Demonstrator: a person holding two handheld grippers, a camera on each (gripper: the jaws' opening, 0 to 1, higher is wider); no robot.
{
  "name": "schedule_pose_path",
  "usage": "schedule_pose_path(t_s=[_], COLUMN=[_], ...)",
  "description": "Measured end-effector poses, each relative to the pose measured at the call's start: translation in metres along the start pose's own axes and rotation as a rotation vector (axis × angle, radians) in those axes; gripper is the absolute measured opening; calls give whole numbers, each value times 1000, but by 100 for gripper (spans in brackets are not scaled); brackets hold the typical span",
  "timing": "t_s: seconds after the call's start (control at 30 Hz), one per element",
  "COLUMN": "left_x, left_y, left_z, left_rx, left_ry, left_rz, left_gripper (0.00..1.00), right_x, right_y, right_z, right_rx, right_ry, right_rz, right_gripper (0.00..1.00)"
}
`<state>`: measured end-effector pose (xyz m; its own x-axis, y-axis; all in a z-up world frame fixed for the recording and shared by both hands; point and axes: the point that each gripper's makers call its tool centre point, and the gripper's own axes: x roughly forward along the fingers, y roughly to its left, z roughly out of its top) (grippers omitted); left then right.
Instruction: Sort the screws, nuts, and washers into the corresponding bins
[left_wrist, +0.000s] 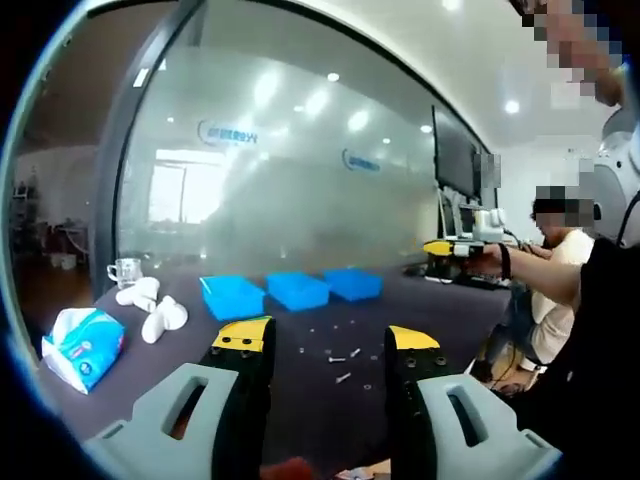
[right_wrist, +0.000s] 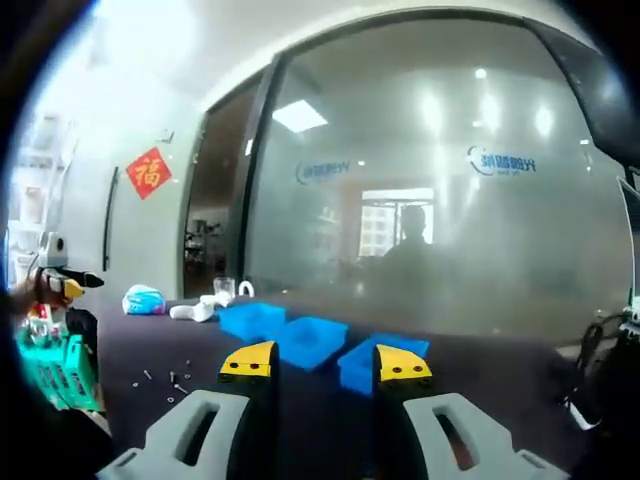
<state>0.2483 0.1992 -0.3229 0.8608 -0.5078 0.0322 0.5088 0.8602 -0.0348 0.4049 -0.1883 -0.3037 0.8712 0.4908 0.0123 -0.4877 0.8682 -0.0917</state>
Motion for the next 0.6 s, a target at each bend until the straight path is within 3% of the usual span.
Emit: schedule_pose_path(t_s=[0.33, 0.6], left_x=[4, 4], left_y=[-1, -1], left_z=[-1, -3], left_rx=[-3, -3], left_ry=[3, 6], left_rz=[-7, -5], left_gripper=[38, 38], right_x=[-31, -39], right_y=[13, 22], right_z=[-21, -25], right_rx=[-14, -26], right_ry=[39, 64], right_rz=[10, 42], right_gripper=[33, 33])
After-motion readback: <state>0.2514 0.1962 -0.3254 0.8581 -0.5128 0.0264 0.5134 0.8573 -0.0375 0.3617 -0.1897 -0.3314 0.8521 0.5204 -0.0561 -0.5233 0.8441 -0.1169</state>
